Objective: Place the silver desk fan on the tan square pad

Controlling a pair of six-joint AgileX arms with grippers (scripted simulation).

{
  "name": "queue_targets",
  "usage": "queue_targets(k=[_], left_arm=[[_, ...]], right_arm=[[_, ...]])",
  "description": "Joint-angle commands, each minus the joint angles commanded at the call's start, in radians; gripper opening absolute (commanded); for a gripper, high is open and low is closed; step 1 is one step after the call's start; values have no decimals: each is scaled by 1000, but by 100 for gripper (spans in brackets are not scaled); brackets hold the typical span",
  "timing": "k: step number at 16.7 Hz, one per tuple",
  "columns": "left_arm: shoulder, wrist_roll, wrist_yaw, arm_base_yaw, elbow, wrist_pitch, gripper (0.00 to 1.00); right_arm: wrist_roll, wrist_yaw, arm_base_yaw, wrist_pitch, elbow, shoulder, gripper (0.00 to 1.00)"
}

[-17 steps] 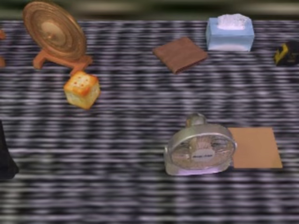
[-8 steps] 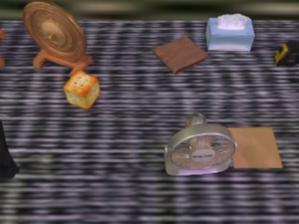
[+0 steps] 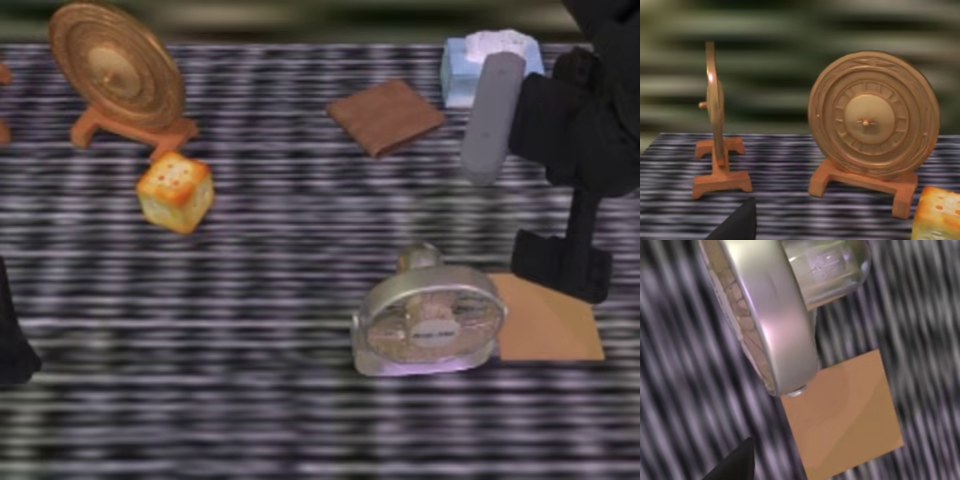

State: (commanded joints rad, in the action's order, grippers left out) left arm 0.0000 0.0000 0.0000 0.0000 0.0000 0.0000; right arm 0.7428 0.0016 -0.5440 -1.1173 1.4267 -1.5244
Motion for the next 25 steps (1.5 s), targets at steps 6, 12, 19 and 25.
queue_targets(k=[6, 12, 19, 25], left_arm=[[0, 0, 0, 0, 0, 0, 100], [0, 0, 0, 0, 0, 0, 100], [0, 0, 0, 0, 0, 0, 100], [0, 0, 0, 0, 0, 0, 100]], right_arm=[[176, 0, -129, -268, 336, -368, 100], [206, 1, -151, -316, 389, -429, 100], [206, 1, -150, -212, 283, -426, 100], [205, 1, -153, -118, 190, -428, 100]])
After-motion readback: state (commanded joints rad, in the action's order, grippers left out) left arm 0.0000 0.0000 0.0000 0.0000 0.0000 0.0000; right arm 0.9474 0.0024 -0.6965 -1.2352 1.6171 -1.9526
